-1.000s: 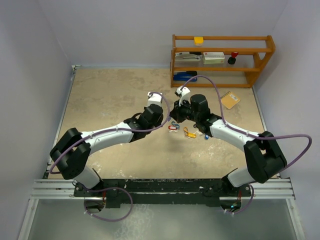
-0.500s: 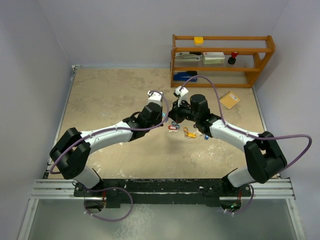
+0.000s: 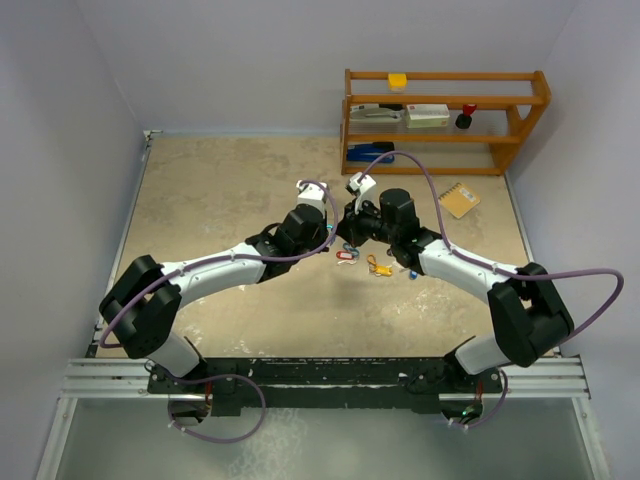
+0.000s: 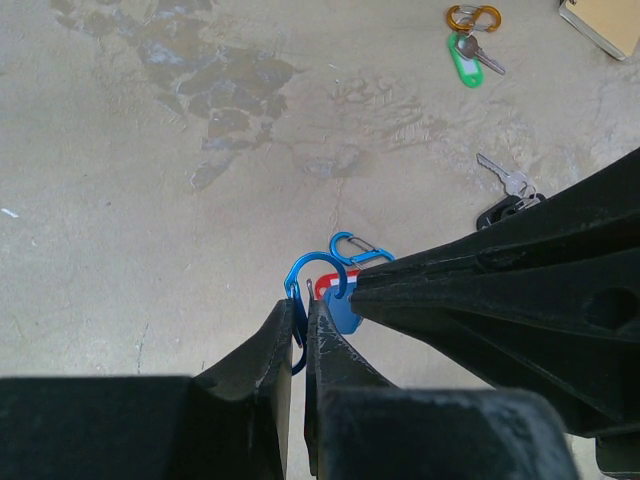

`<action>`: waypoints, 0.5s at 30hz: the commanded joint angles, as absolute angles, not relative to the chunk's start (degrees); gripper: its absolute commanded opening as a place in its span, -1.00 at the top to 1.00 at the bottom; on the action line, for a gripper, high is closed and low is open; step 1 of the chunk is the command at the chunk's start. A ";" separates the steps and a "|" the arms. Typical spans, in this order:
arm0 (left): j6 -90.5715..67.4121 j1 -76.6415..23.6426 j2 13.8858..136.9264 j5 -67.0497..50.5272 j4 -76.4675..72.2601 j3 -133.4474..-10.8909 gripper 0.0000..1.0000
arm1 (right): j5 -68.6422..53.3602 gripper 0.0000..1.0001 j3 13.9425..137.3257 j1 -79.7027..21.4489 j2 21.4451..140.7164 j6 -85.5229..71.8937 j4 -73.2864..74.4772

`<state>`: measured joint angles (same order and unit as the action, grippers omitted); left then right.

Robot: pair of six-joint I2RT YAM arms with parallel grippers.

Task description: Put the keys on the keyring

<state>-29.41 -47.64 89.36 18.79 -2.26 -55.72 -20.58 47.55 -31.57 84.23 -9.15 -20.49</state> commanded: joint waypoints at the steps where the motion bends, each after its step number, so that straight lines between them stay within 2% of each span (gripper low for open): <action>1: -30.20 -47.38 89.03 17.76 -5.03 -56.62 1.00 | -22.10 1.00 47.99 -32.04 83.06 -8.35 -23.29; 15: -30.22 -47.33 88.31 16.50 -5.48 -56.32 1.00 | -21.56 1.00 48.08 -32.21 83.59 -8.24 -23.38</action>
<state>-29.43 -47.64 89.36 17.56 -2.50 -55.72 -20.58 47.55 -31.88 84.25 -8.97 -20.49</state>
